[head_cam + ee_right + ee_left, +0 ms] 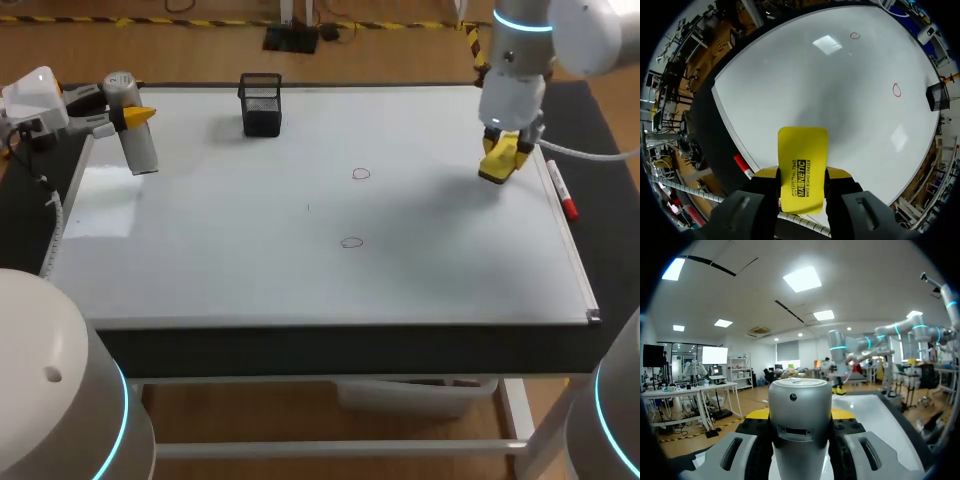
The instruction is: Pick up the inspection probe, press it on each red-marked spot on the whiteboard one by one, put down the probe, pick up the eraser, and wipe off all the red marks.
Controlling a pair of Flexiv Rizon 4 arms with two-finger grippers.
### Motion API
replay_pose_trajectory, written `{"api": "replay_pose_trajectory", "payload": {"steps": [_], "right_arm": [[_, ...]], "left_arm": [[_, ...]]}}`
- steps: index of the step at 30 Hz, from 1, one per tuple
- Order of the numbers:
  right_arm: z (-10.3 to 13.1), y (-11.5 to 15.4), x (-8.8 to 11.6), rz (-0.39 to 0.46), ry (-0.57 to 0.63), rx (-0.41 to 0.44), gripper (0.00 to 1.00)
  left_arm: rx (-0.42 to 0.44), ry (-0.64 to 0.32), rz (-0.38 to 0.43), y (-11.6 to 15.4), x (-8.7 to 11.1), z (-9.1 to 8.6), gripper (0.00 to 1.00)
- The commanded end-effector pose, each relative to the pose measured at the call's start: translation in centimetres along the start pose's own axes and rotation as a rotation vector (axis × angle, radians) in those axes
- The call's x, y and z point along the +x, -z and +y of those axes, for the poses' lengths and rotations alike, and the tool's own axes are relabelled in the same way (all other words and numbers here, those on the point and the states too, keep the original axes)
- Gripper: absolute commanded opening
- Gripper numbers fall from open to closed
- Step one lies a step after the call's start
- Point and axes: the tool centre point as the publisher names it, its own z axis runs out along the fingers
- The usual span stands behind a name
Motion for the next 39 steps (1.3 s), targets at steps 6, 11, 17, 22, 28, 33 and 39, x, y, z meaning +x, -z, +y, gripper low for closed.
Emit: {"api": "replay_pose_trajectory", "payload": {"steps": [6,11,17,22,28,33,39], "right_arm": [[-0.5,-0.3,1.3,-0.018,-0.008,-0.001,0.00],[-0.5,-0.3,1.3,-0.018,-0.008,-0.001,0.00],[-0.5,-0.3,1.3,-0.018,-0.008,-0.001,0.00],[-0.5,-0.3,1.3,-0.018,-0.008,-0.001,0.00],[-0.5,-0.3,1.3,-0.018,-0.008,-0.001,0.00],[-0.5,-0.3,1.3,-0.018,-0.008,-0.001,0.00],[-0.5,-0.3,1.3,-0.018,-0.008,-0.001,0.00]], "left_arm": [[0.000,-0.002,-0.004,-0.1,0.1,-0.1,0.00],[0.000,-0.002,-0.004,-0.1,0.1,-0.1,0.00],[0.000,-0.002,-0.004,-0.1,0.1,-0.1,0.00],[0.006,-0.001,0.007,-0.4,0.3,-0.1,0.00],[0.025,0.012,0.052,-2.5,2.6,-0.3,0.00],[0.037,0.005,0.097,-4.4,4.9,-0.9,0.00],[0.044,0.012,0.140,-7.0,7.6,-1.4,0.00]]}}
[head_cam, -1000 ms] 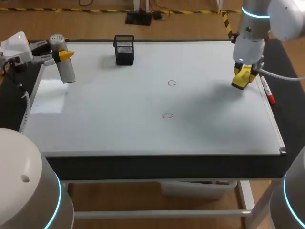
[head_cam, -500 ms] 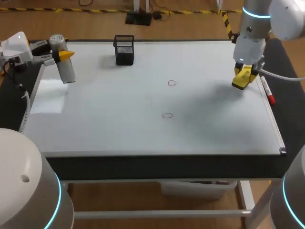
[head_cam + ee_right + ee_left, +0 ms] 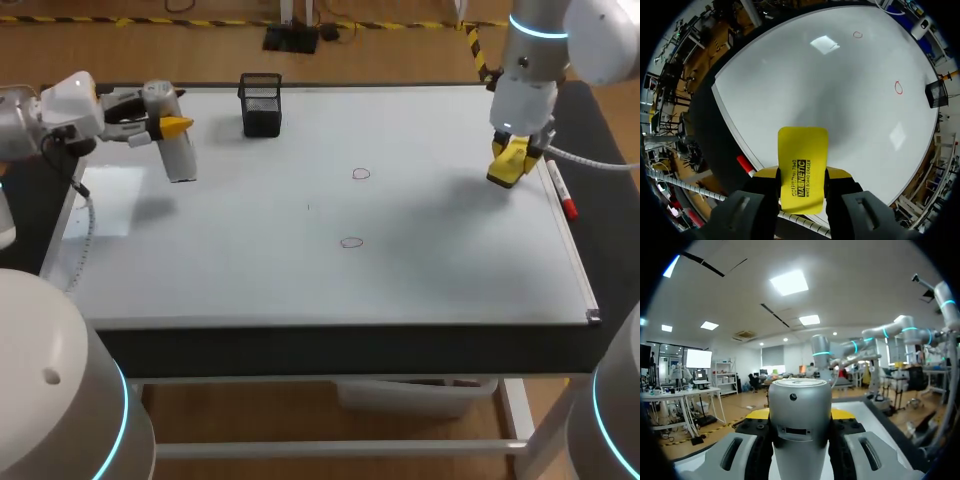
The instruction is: Pick up the inspection probe, press it on each red-marked spot on the whiteboard one by one, put down the probe, pick up the eraser, and wipe off all the red marks.
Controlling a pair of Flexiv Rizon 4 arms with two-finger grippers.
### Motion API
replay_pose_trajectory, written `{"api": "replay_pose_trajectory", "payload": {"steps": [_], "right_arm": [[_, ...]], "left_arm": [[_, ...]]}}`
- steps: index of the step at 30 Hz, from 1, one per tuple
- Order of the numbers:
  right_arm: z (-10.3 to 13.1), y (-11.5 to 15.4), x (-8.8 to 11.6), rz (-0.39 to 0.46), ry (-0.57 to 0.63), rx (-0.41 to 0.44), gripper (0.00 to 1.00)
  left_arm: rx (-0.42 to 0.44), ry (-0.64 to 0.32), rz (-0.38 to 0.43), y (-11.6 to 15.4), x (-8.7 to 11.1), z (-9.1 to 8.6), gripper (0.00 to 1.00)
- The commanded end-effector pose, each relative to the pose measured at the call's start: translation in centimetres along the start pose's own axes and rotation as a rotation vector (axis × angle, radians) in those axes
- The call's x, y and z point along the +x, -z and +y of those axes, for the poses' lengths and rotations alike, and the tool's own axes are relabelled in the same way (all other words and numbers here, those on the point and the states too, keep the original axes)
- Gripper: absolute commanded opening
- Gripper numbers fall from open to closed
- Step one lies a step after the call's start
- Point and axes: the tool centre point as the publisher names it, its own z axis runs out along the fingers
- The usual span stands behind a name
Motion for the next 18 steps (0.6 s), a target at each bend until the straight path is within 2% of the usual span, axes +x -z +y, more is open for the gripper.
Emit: {"api": "replay_pose_trajectory", "payload": {"steps": [1,8,18], "right_arm": [[-0.1,0.1,0.0,0.002,0.002,0.002,0.00],[-0.1,0.1,0.0,0.002,0.002,0.002,0.00],[-0.1,0.1,0.0,0.002,0.002,0.002,0.00]], "left_arm": [[-0.005,0.007,-0.001,-2.3,1.3,-0.1,0.00],[-0.001,0.020,0.030,-6.3,4.2,0.0,0.00],[-0.001,0.069,0.027,-12.0,6.5,1.1,0.00]]}}
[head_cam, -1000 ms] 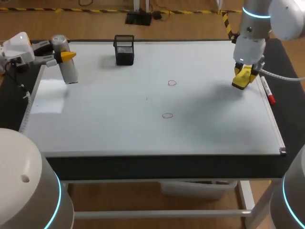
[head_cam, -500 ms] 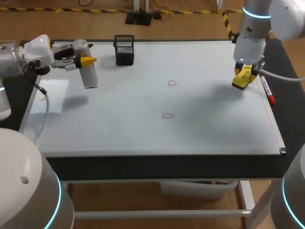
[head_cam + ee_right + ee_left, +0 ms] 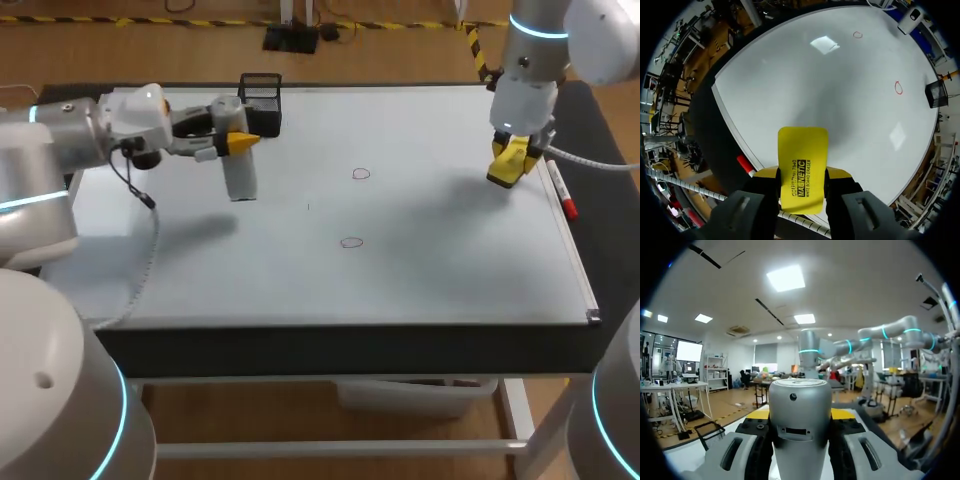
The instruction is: Pick up the inspection probe, press it on each red-marked spot on the whiteboard one by one, put down the probe, pick up the eraser, and wipe off all the red marks.
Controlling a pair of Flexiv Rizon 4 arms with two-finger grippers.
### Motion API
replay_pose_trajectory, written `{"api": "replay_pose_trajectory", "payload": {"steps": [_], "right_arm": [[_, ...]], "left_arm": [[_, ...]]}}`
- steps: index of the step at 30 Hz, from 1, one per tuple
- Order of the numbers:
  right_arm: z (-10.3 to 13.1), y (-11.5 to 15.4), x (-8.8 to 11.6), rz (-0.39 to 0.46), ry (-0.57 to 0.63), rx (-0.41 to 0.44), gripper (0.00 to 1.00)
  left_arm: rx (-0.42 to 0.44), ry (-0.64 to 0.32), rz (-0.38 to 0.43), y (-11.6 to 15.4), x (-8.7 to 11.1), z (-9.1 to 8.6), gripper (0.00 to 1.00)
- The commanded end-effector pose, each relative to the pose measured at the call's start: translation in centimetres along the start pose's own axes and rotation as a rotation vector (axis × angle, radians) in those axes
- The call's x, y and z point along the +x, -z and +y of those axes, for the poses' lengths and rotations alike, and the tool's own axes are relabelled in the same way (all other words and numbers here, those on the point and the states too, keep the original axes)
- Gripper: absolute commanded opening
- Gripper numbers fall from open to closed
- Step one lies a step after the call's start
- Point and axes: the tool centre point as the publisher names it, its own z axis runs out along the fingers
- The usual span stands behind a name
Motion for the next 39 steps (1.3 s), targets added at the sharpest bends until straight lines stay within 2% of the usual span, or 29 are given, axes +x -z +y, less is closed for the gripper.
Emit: {"api": "replay_pose_trajectory", "payload": {"steps": [1,23,30,39], "right_arm": [[-0.1,0.1,0.0,0.003,0.002,0.002,0.00],[-0.1,0.1,0.0,0.003,0.002,0.002,0.00],[-0.1,0.1,0.0,0.003,0.002,0.002,0.00],[-0.1,0.1,0.0,0.003,0.002,0.002,0.00]], "left_arm": [[0.002,0.004,-0.018,-3.1,0.3,0.4,0.00],[0.016,0.004,0.002,-14.9,0.3,1.7,0.00],[0.019,0.003,0.010,-17.7,-0.2,2.5,0.00],[0.019,0.002,0.012,-19.9,-1.2,3.1,0.00]]}}
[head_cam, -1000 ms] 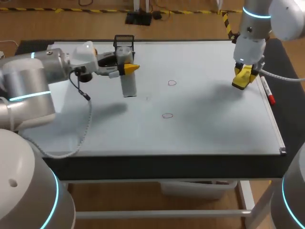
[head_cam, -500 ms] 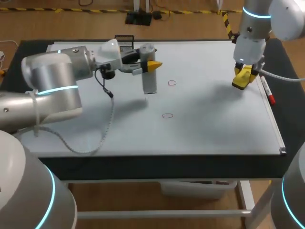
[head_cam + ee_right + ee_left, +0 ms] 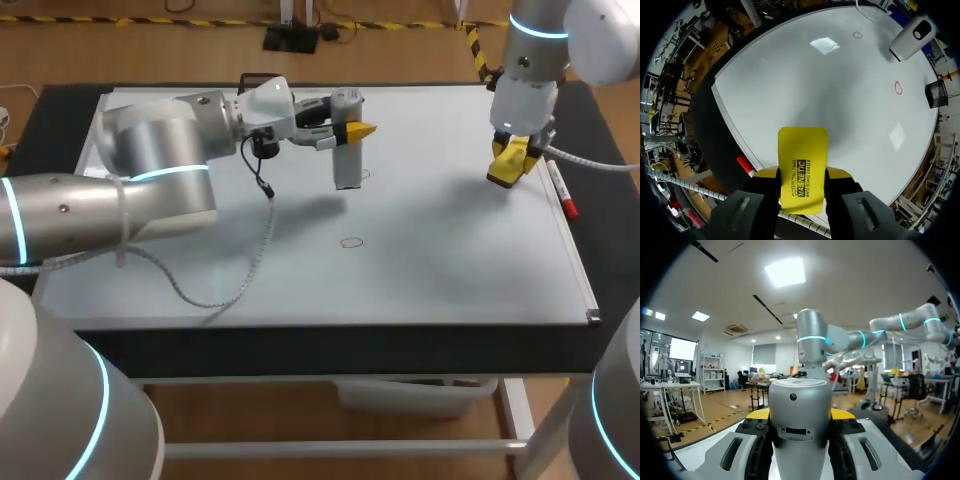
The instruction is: Pick up the inspection probe, press it on each red-marked spot on the whiteboard one by one, put down the probe, pick up the eraser, and wipe off all the red marks.
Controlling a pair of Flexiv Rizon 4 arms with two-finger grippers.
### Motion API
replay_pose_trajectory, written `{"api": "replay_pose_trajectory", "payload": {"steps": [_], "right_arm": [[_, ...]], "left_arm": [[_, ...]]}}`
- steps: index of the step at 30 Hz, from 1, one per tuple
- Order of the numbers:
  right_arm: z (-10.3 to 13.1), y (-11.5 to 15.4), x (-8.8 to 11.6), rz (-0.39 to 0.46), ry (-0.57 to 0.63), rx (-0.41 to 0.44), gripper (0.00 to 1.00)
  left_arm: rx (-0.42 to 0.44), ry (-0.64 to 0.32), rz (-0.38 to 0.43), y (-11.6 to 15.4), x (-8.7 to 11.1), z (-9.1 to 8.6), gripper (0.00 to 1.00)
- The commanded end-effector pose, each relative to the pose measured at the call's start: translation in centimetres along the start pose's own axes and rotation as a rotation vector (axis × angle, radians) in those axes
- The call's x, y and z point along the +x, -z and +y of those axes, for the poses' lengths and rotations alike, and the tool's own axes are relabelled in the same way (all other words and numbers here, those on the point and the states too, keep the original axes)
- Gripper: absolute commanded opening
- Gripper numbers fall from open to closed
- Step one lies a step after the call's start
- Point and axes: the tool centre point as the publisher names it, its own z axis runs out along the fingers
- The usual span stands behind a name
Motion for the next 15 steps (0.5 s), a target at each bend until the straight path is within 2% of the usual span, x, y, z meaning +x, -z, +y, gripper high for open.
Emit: {"api": "replay_pose_trajectory", "payload": {"steps": [1,15], "right_arm": [[-0.1,0.1,0.0,0.003,0.001,0.002,0.00],[-0.1,0.1,0.0,0.003,0.001,0.002,0.00]], "left_arm": [[0.004,0.000,-0.001,-2.2,-0.9,0.5,0.00],[-0.008,0.000,-0.022,-4.0,-2.8,1.9,0.00]]}}
